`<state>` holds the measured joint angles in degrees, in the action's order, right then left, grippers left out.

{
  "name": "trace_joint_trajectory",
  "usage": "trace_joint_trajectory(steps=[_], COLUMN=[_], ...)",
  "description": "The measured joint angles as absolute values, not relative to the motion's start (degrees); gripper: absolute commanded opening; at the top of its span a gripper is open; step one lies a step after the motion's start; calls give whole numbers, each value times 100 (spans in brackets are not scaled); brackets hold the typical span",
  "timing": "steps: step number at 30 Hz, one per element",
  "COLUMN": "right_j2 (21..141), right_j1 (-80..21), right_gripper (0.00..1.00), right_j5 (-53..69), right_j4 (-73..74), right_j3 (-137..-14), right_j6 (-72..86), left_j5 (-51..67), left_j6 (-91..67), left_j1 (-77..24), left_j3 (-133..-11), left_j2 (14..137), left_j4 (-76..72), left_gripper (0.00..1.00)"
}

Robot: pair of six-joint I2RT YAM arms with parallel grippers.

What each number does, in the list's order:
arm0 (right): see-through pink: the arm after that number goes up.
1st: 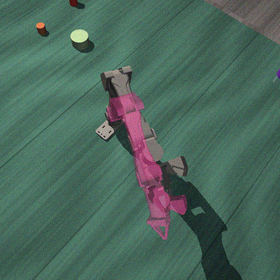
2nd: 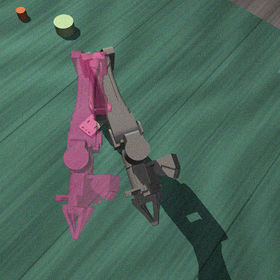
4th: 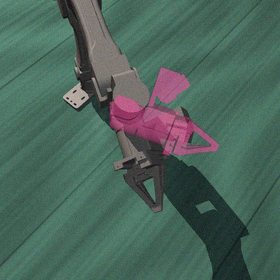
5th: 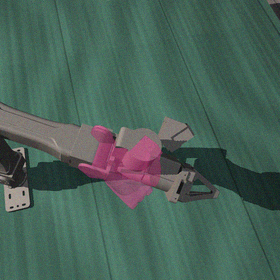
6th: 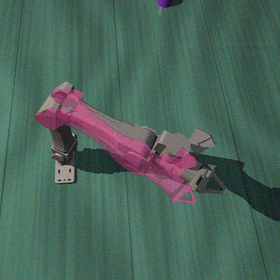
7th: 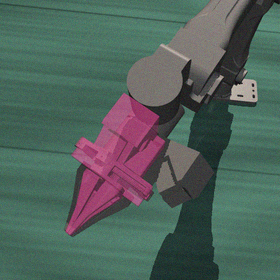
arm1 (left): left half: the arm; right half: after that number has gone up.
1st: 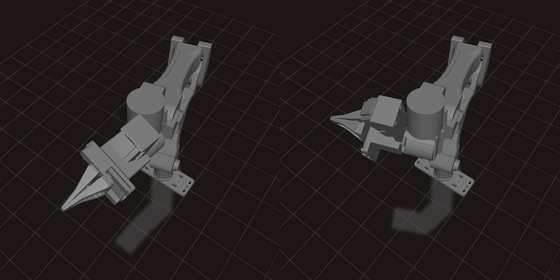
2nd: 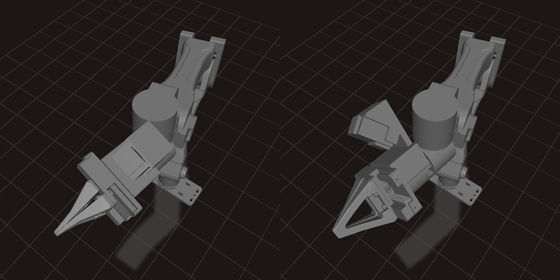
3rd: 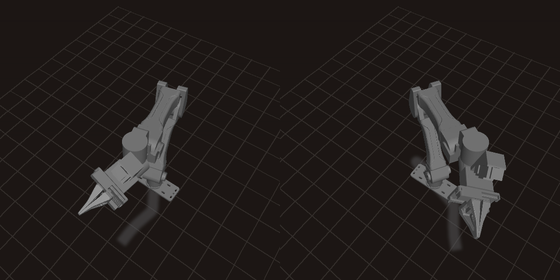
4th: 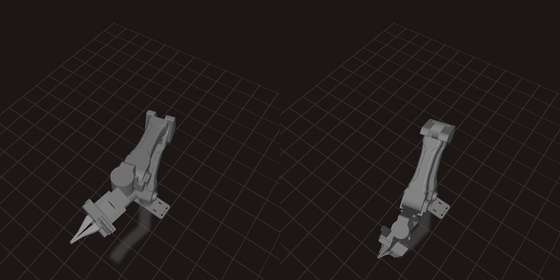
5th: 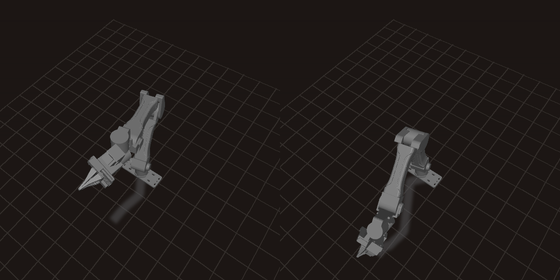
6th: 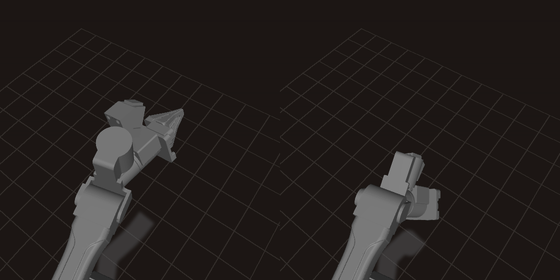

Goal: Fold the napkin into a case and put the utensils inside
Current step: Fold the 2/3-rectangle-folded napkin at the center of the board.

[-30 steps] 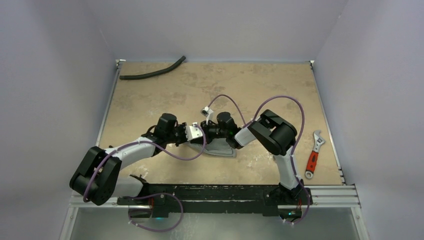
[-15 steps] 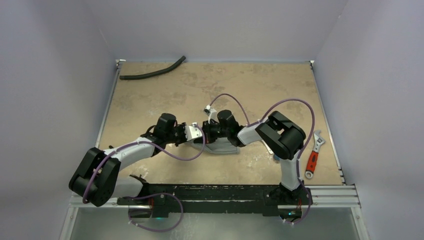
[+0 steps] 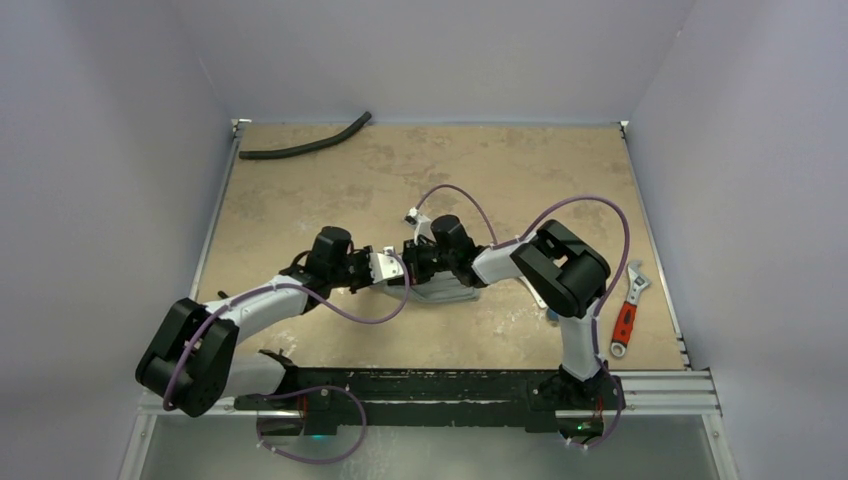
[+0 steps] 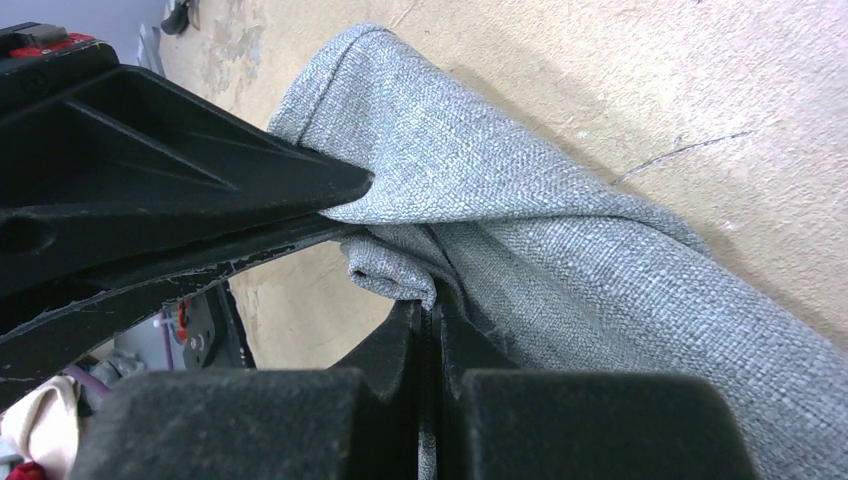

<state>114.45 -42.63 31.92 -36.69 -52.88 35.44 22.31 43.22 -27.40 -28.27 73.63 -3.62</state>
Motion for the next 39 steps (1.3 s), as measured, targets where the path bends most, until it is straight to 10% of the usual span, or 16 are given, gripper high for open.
trace_joint_trajectory(steps=[39], right_j2=[11336], right_j1=[-4143], right_gripper=[0], right_j5=[3424], right_j4=[-4689], right_j3=[-4912], right_j6=[3835], left_j5=[2471], left_j6=[5277], left_j1=[-2740], left_j3=[-2449], left_j2=[7249], left_j4=[-423], left_gripper=[0])
